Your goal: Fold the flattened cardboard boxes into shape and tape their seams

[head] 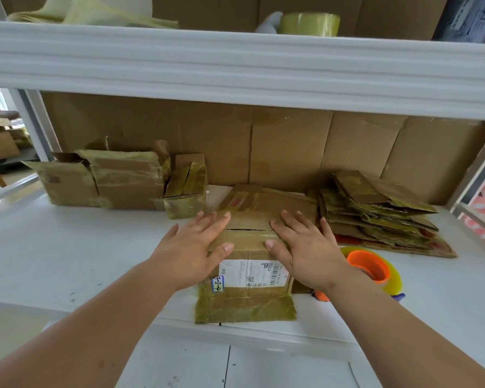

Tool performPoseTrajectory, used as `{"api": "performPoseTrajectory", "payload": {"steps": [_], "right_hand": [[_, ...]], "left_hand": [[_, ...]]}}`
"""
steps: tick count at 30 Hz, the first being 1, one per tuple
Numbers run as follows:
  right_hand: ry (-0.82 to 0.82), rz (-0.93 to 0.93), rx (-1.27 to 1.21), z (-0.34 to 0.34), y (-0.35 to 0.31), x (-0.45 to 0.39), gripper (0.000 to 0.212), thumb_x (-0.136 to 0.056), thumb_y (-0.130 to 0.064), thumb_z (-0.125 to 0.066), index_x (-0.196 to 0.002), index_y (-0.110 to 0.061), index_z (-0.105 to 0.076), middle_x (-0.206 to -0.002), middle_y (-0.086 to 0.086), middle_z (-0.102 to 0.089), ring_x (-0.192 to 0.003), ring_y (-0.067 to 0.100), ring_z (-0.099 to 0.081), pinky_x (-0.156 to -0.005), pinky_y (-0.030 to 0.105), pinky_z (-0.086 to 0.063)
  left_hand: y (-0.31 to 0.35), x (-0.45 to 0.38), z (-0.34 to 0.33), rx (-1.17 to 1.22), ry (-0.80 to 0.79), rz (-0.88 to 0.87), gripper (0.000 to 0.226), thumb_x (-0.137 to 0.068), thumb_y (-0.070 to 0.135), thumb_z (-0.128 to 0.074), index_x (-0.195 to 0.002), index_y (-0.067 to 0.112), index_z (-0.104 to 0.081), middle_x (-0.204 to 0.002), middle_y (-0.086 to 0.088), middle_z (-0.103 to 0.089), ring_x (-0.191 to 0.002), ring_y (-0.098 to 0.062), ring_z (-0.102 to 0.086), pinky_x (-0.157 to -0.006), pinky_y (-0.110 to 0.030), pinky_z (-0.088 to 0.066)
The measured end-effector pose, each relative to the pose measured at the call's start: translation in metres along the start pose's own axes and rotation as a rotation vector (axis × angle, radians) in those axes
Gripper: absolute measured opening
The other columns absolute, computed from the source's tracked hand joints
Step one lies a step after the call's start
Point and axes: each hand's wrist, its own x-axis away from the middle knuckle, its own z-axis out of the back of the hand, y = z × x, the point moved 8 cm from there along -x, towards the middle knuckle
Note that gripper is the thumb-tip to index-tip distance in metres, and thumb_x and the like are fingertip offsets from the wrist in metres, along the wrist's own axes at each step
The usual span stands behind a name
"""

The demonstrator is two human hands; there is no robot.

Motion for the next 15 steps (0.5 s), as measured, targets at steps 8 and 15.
{"api": "performPoseTrajectory", "payload": {"steps": [8,15], "right_hand": [[0.056,0.071,0.098,0.007,-0.006,0.003,0.07,-0.092,-0.066,-0.001,-0.155,-0.039,-0.018,-0.162,-0.016,-0.02,-0.151,0.013,-0.009,-0.12,0.056,0.011],[0.024,0.109,0.068,0.003,-0.007,0.005,0.06,-0.096,-0.062,-0.005,-0.15,-0.048,-0.025,-0.165,-0.011,-0.014,-0.153,0.018,-0.003,-0.116,0.057,0.017]], "left_hand": [[0.02,0.0,0.012,-0.253,0.009,0.001,0.072,-0.092,0.069,-0.001,-0.156,0.039,-0.014,-0.166,0.011,-0.003,-0.152,-0.015,0.005,-0.122,-0.051,0.007],[0.035,0.003,-0.002,-0.255,0.033,-0.033,0.082,-0.082,0.075,0.011,-0.155,0.039,0.008,-0.164,0.005,-0.013,-0.151,-0.018,-0.007,-0.122,-0.047,-0.01]]}}
